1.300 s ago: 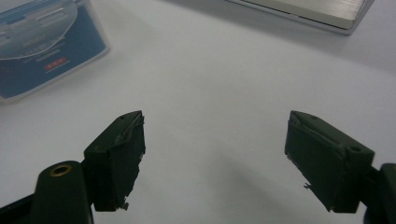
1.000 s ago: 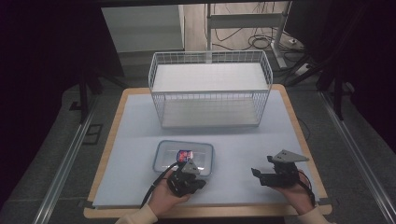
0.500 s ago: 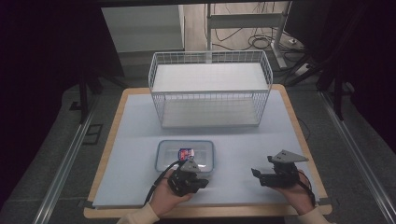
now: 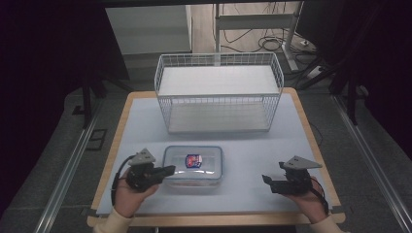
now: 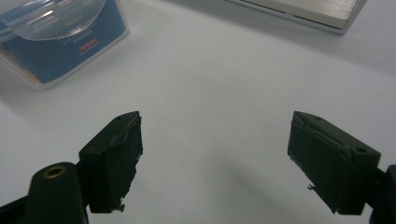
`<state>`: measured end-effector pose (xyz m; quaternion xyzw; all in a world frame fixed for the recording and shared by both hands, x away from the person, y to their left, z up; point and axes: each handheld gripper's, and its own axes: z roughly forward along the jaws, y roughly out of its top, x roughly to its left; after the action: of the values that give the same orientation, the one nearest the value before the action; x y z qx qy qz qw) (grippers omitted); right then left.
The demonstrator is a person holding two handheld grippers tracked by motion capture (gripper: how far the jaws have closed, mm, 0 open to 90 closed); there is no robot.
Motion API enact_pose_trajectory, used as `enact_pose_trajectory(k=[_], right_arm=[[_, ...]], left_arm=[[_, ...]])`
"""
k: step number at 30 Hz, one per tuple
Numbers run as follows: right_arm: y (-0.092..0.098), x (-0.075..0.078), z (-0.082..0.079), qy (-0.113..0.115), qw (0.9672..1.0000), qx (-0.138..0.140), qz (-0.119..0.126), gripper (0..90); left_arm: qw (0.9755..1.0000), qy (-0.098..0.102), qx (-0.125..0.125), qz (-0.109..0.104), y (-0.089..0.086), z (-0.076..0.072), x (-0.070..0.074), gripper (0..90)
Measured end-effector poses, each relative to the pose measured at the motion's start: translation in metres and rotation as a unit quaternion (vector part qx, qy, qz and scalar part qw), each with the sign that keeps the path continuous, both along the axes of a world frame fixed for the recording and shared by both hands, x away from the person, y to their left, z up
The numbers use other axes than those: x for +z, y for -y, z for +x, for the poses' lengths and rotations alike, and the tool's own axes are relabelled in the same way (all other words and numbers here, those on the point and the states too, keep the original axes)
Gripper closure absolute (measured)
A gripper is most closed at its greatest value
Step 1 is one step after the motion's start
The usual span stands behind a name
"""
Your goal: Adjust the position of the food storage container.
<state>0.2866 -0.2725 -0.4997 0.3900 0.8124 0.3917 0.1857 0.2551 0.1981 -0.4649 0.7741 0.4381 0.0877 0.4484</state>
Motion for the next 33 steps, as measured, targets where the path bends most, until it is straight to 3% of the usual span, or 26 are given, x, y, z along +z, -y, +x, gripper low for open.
enact_pose_trajectory(k=[3, 5, 10, 13, 16, 19, 24, 33], right_arm=[[0.001, 0.001, 0.000, 0.002, 1.0000, -0.002, 0.001, 18.1], [0.002, 0.001, 0.001, 0.002, 1.0000, -0.003, 0.002, 18.1], [0.001, 0.000, 0.001, 0.002, 1.0000, -0.002, -0.002, 18.1], [0.001, 0.000, 0.001, 0.002, 1.0000, -0.001, -0.002, 18.1], [0.001, 0.000, 0.001, 0.003, 1.0000, -0.002, -0.004, 18.1], [0.001, 0.000, 0.001, 0.003, 1.0000, -0.003, -0.004, 18.1], [0.000, -0.001, 0.001, 0.001, 1.0000, -0.003, -0.006, 18.1], [-0.001, -0.003, 0.002, -0.002, 1.0000, -0.002, -0.009, 18.1]], left_arm=[[0.9990, -0.021, 0.040, -0.002, -0.022, 0.010, -0.013, 89.5], [0.9980, -0.042, 0.046, -0.008, -0.029, 0.016, -0.024, 89.5], [0.9964, -0.072, 0.045, 0.006, -0.029, 0.027, -0.044, 89.5], [0.9957, -0.077, 0.049, 0.018, -0.025, 0.028, -0.050, 89.5], [0.9951, -0.086, 0.046, 0.015, -0.024, 0.031, -0.054, 89.5], [0.9952, -0.082, 0.050, 0.021, -0.022, 0.031, -0.054, 89.6], [0.9951, -0.086, 0.050, 0.005, -0.019, 0.035, -0.055, 89.7], [0.9958, -0.086, 0.031, 0.002, 0.001, 0.040, -0.055, 89.7]])
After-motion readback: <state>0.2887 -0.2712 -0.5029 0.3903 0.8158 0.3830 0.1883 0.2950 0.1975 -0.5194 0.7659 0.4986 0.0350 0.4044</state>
